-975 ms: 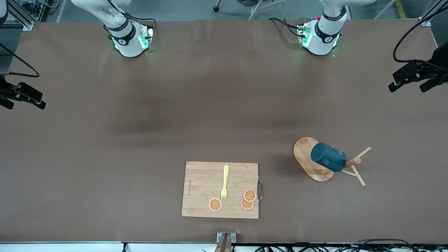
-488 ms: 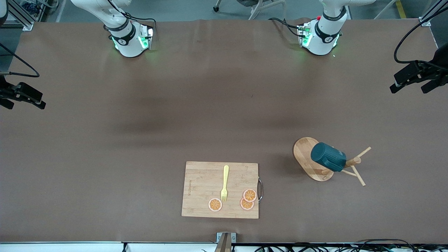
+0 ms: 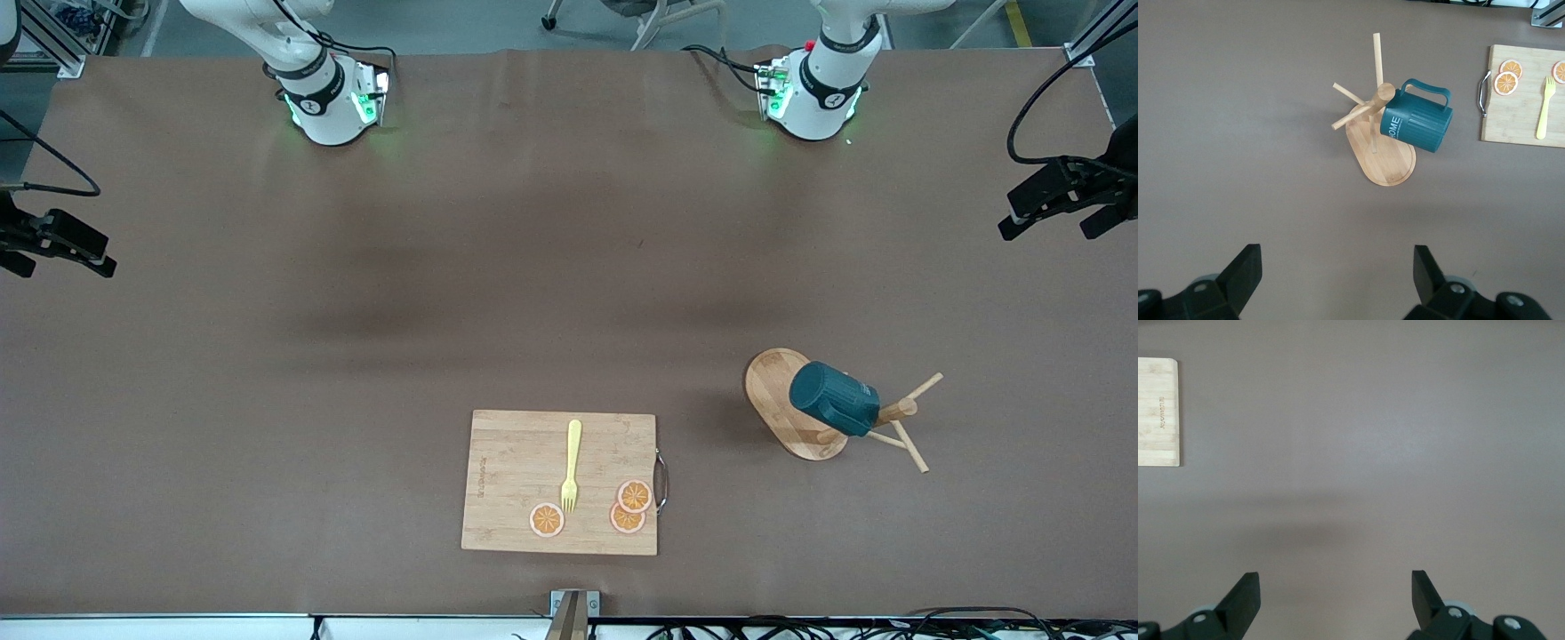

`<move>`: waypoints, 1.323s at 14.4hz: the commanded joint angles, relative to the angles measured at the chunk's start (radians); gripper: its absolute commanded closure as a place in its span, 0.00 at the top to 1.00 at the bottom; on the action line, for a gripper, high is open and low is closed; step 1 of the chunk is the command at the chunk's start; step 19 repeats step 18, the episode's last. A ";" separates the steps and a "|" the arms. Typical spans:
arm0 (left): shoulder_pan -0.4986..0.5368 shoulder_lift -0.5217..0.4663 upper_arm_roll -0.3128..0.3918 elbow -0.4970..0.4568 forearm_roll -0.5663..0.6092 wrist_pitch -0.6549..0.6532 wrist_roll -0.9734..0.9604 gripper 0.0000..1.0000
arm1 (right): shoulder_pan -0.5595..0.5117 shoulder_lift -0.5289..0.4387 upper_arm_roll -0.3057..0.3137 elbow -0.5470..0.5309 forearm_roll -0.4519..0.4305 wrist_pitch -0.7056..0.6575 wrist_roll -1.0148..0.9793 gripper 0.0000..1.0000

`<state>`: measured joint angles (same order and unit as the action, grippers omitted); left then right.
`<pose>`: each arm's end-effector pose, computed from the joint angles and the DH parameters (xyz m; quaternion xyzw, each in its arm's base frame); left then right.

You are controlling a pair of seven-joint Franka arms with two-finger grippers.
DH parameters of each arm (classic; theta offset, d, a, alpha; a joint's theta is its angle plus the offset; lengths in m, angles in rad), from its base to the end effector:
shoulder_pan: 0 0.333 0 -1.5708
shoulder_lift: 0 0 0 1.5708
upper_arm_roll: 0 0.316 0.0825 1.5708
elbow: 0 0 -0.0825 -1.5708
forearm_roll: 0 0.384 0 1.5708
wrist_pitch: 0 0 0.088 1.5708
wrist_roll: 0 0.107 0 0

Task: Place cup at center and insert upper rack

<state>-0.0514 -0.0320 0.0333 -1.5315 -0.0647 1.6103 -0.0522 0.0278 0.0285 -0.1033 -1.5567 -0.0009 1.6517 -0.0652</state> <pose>0.5486 -0.0163 0.6647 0.9978 0.0165 0.0541 0.0348 0.5699 -0.0423 0.6227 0.9994 -0.0051 0.0331 0.0043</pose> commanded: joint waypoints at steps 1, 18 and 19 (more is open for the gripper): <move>-0.005 -0.014 0.002 -0.007 0.023 0.008 0.015 1.00 | 0.000 -0.019 0.001 -0.014 0.004 -0.001 0.004 1.00; -0.010 -0.014 -0.010 -0.007 0.036 0.028 0.015 1.00 | 0.001 -0.019 0.001 -0.014 -0.010 -0.003 0.004 1.00; -0.010 -0.014 -0.010 -0.007 0.036 0.028 0.015 1.00 | 0.001 -0.019 0.001 -0.014 -0.010 -0.003 0.004 1.00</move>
